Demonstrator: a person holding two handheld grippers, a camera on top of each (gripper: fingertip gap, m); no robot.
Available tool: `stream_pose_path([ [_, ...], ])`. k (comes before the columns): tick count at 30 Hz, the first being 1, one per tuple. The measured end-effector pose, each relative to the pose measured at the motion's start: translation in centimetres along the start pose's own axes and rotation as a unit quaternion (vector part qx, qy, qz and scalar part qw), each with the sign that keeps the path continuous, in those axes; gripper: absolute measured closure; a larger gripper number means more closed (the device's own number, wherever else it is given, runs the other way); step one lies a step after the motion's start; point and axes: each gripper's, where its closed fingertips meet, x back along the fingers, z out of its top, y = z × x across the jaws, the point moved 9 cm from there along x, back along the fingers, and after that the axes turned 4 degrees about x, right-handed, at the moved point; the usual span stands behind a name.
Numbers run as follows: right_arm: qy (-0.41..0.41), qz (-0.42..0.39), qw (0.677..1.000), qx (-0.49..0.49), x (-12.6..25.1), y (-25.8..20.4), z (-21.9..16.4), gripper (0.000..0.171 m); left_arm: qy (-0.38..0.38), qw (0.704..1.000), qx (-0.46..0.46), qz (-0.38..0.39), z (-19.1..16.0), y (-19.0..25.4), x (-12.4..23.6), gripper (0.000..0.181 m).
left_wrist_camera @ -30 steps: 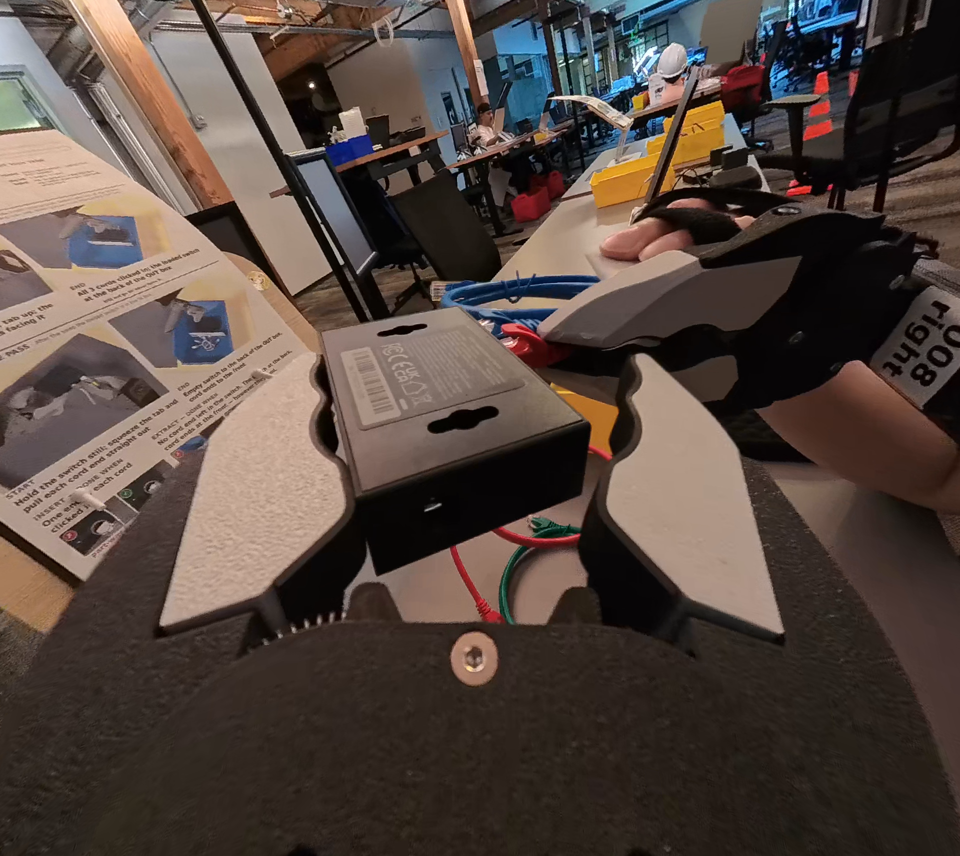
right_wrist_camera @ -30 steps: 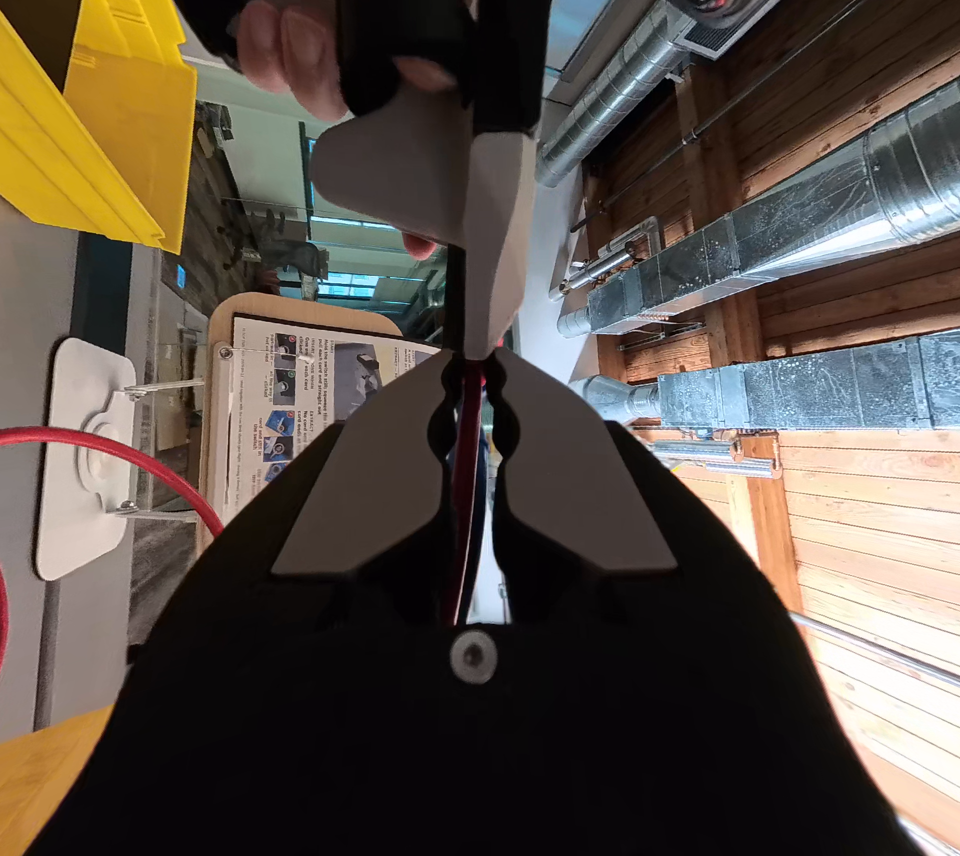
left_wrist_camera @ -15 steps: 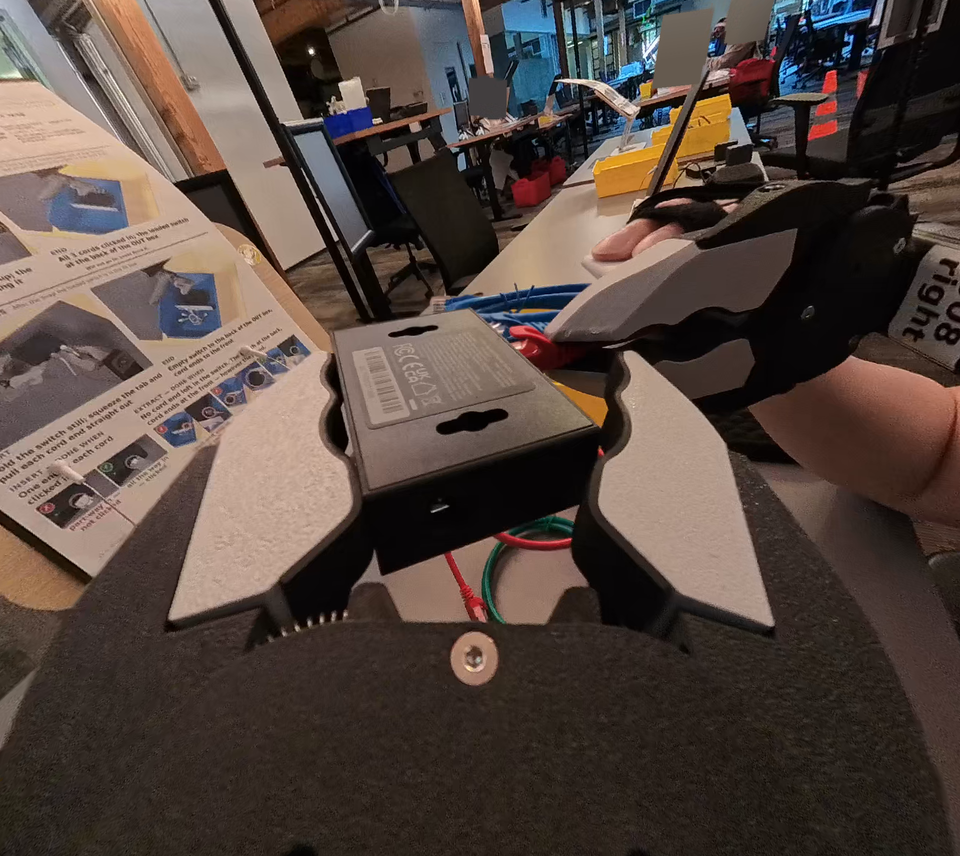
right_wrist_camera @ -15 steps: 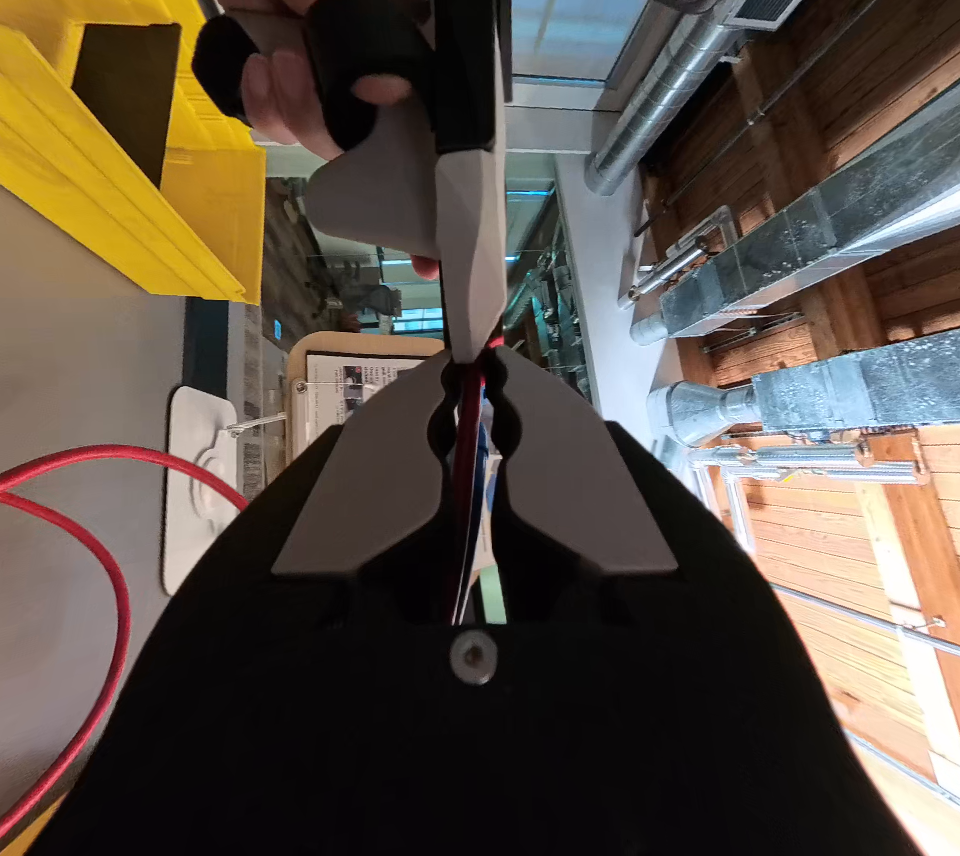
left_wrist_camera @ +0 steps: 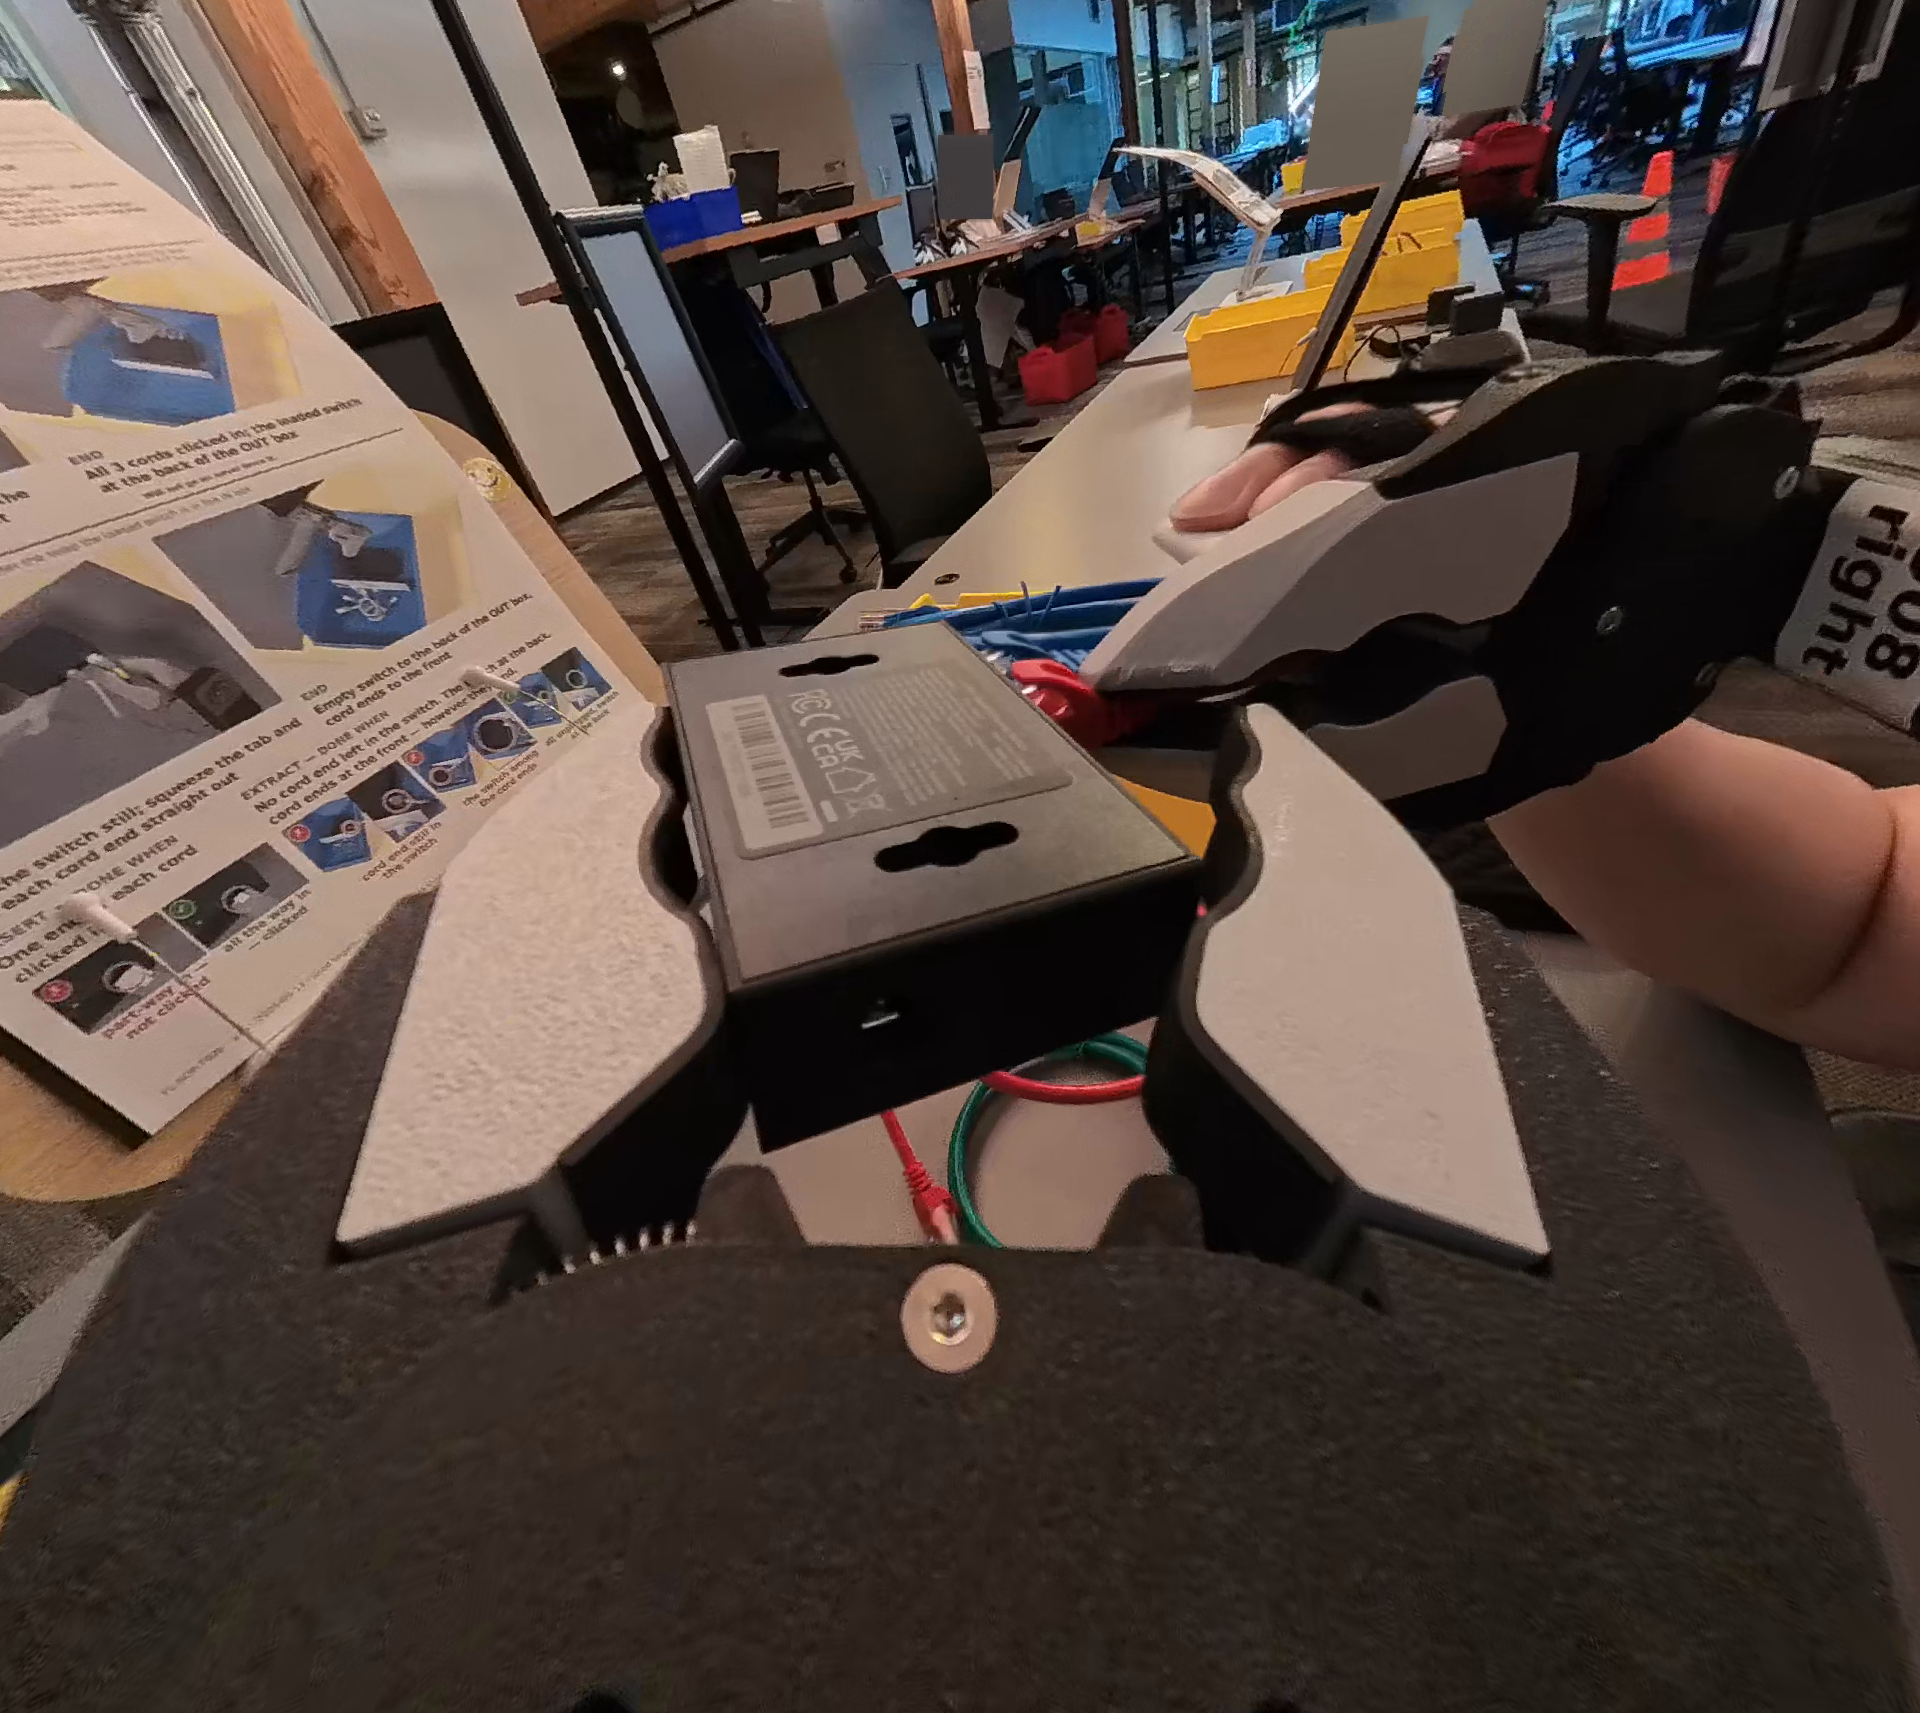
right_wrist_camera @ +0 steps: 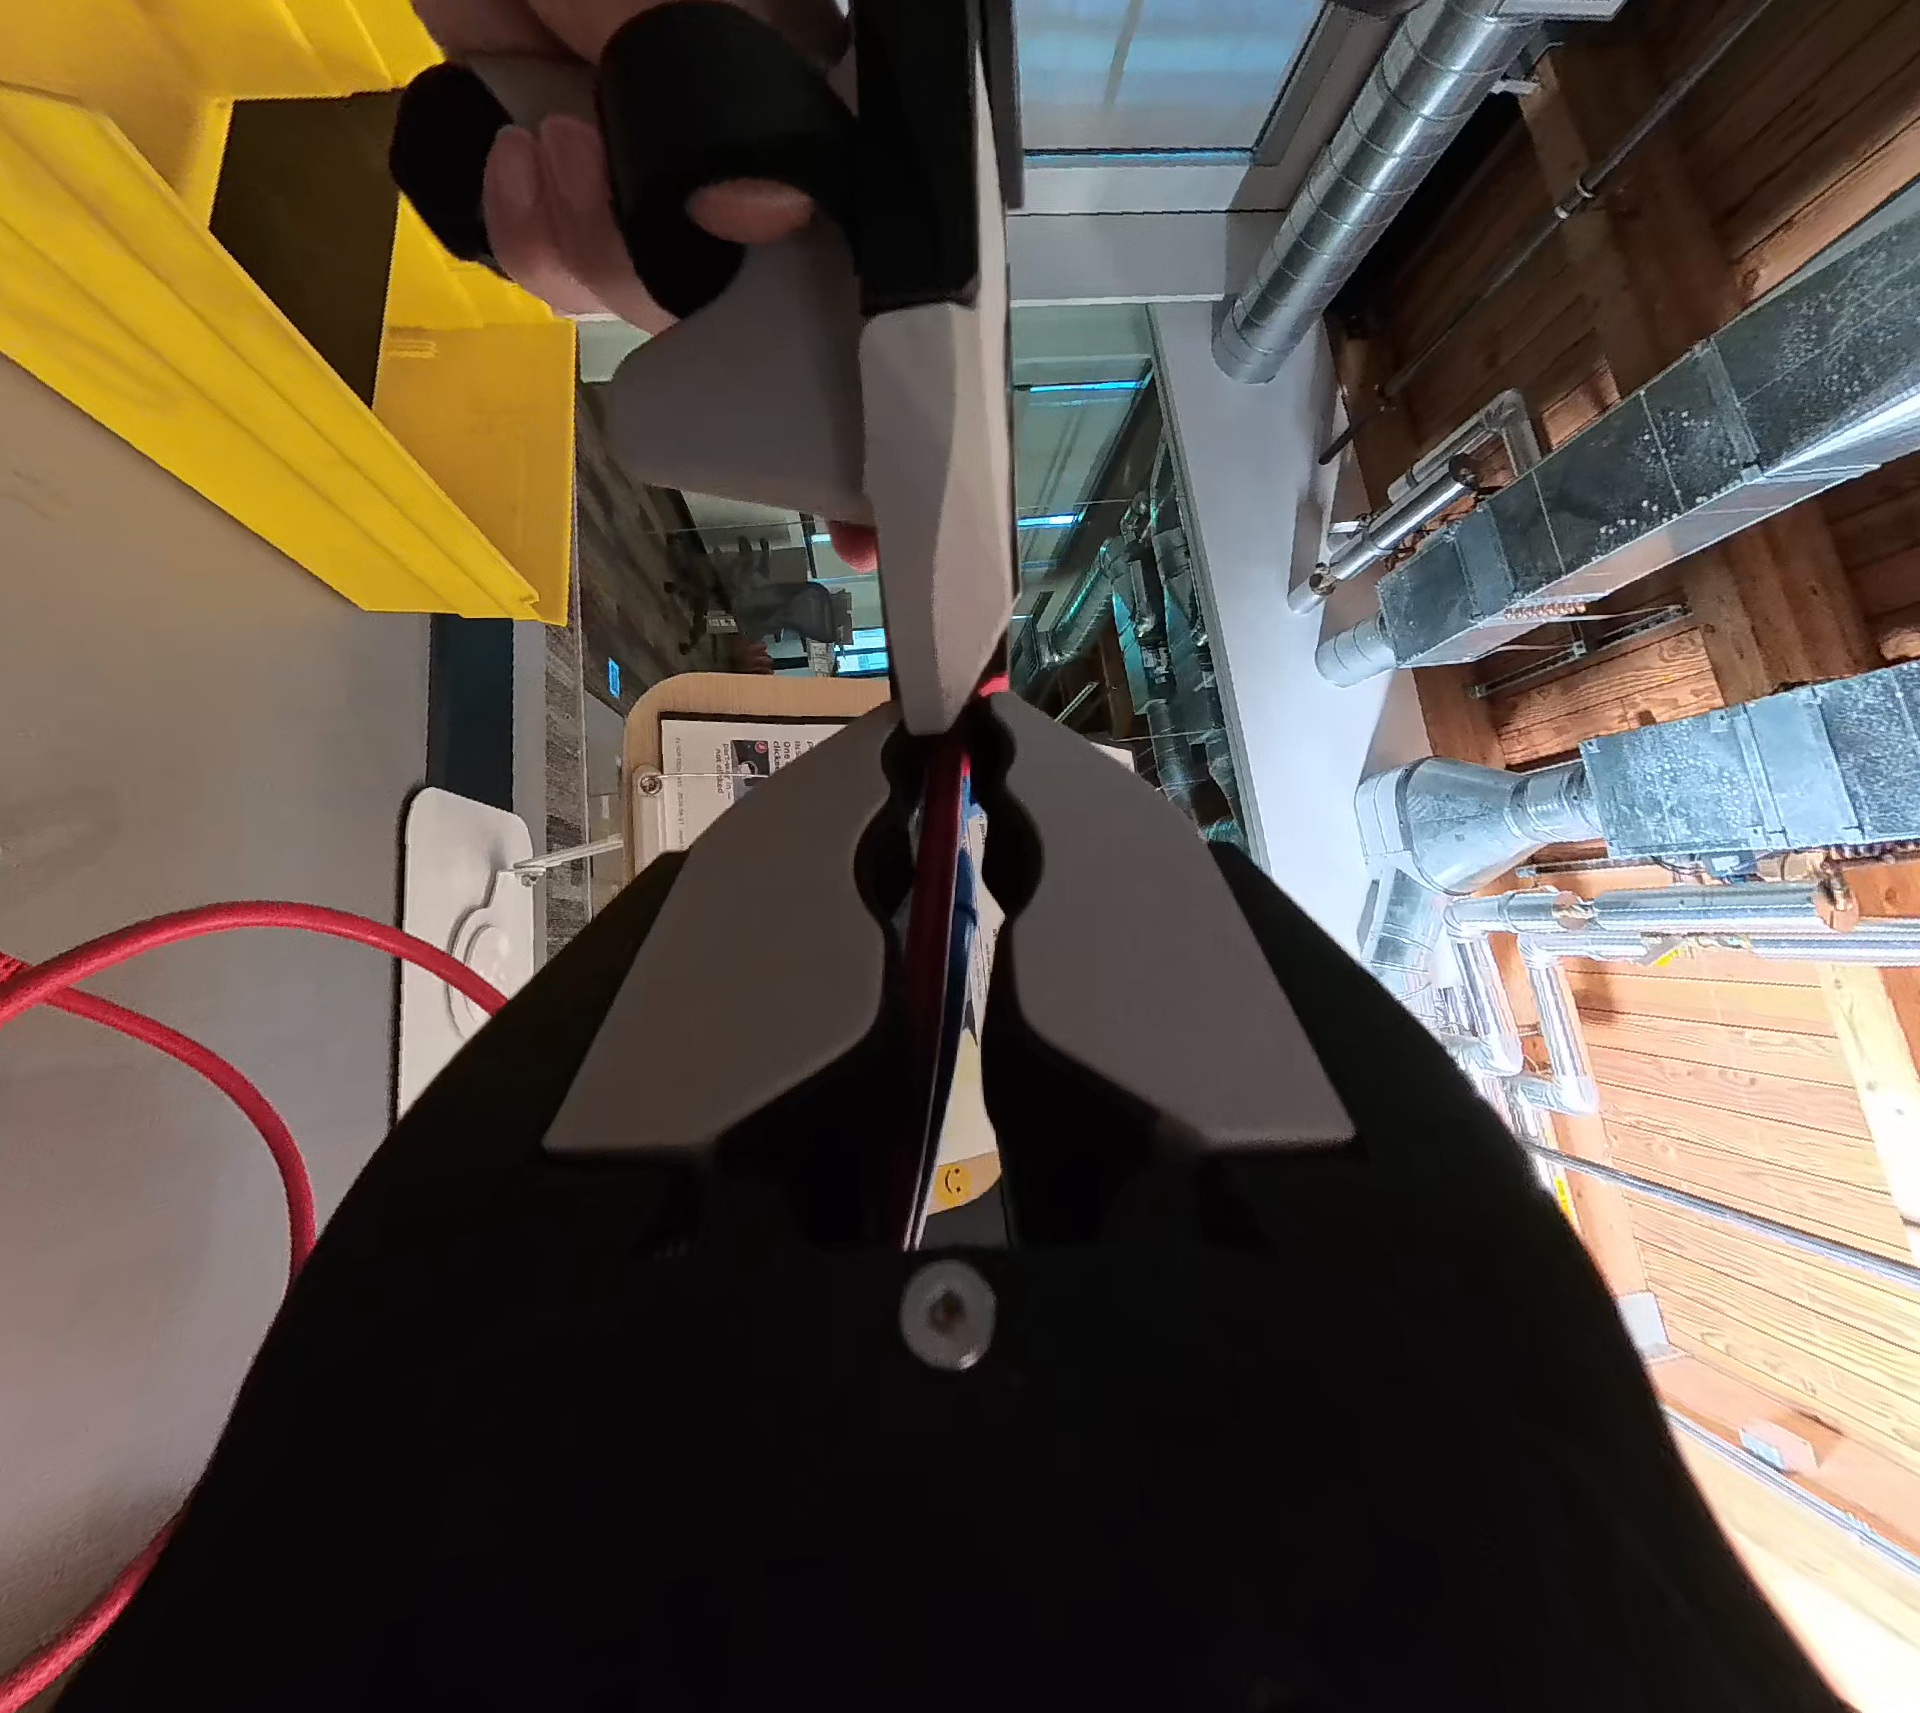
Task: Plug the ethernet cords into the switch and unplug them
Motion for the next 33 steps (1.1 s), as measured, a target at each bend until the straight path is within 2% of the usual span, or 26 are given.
stream_pose_path([
  [4, -0.005, 0.000, 1.000, 0.010, -0.2, 0.0, 0.2, 0.162, -0.011, 1.000, 0.009, 0.004, 0.1, -0.3, 0.1, 0.088],
  [8, -0.009, -0.011, 0.999, 0.051, -0.1, -0.2, 0.7, 0.161, 0.000, 1.000, -0.024, -0.003, 0.2, -0.1, 0.5, 0.087],
  [11, -0.009, -0.013, 0.999, 0.034, -0.1, -0.1, 0.6, 0.162, 0.001, 1.000, -0.001, -0.022, 0.2, 0.0, 0.4, 0.077],
  [21, 0.009, -0.009, 1.000, 0.011, 0.1, 0.0, -0.6, 0.162, 0.010, 1.000, 0.007, -0.009, -0.1, 0.1, -0.6, 0.081],
  [25, 0.027, -0.024, 0.999, -0.023, 0.4, 0.3, -1.8, 0.161, -0.008, 0.998, -0.058, -0.008, -0.5, -0.1, -0.1, 0.081],
  [29, 0.038, -0.022, 0.995, -0.090, 1.1, 1.2, -3.3, 0.161, 0.038, 0.995, -0.079, 0.039, 0.5, -1.1, 1.4, 0.085],
  [31, 0.041, -0.009, 0.994, -0.098, 1.4, 1.4, -3.6, 0.161, 0.066, 0.981, -0.154, 0.094, 1.1, -1.0, 2.1, 0.091],
  [33, 0.036, 0.020, 0.995, -0.093, 1.3, 1.2, -3.7, 0.161, 0.042, 0.956, -0.256, 0.137, 1.0, -0.1, 2.3, 0.094],
])
